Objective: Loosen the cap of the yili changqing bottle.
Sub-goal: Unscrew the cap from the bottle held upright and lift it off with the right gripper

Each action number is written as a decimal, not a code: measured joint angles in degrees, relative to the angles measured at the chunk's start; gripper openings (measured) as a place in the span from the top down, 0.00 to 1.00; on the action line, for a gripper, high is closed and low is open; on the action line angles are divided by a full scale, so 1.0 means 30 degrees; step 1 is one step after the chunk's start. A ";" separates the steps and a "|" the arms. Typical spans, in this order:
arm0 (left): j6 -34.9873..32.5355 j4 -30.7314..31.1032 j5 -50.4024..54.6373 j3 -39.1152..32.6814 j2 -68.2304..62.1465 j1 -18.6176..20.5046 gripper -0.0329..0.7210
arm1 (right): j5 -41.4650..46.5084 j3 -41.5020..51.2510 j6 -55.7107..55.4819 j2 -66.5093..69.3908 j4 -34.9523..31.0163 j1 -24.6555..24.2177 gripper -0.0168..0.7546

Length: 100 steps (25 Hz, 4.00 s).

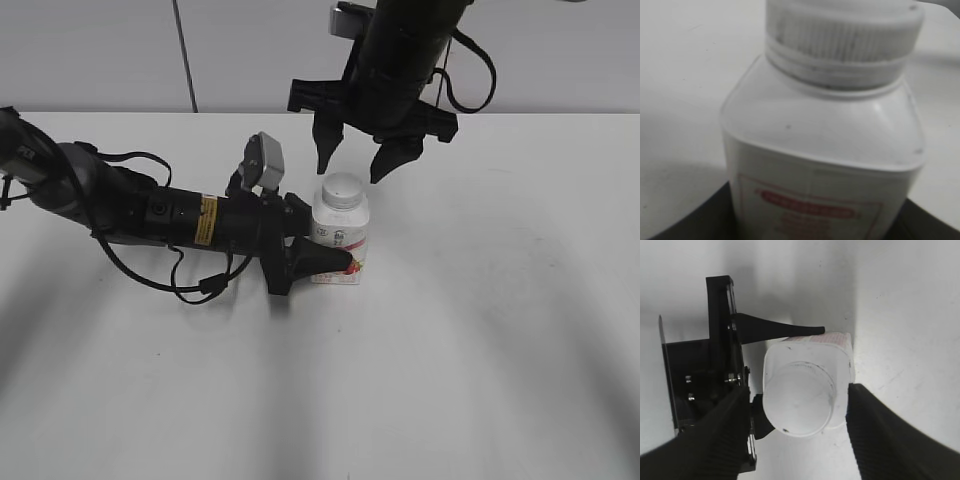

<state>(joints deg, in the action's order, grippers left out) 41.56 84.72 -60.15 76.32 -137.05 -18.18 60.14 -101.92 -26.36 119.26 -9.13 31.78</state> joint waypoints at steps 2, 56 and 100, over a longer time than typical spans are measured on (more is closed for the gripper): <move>0.0000 0.0000 0.0000 0.0000 0.0000 0.0000 0.43 | 0.0000 0.0000 0.0000 0.0000 -0.0062 0.0000 0.36; 0.0000 -0.0039 0.0047 0.0000 0.0000 0.0000 0.43 | 0.1220 -0.0947 0.0002 0.1362 -0.0695 0.0020 0.36; -0.0163 0.0231 -0.0094 0.0000 0.0000 0.0000 0.46 | 0.1792 -0.0983 1.9806 0.1362 -0.1109 0.0002 0.47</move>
<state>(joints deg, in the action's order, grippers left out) 41.07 85.41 -60.43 76.32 -137.05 -18.18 65.52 -104.87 33.06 123.35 -12.46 31.79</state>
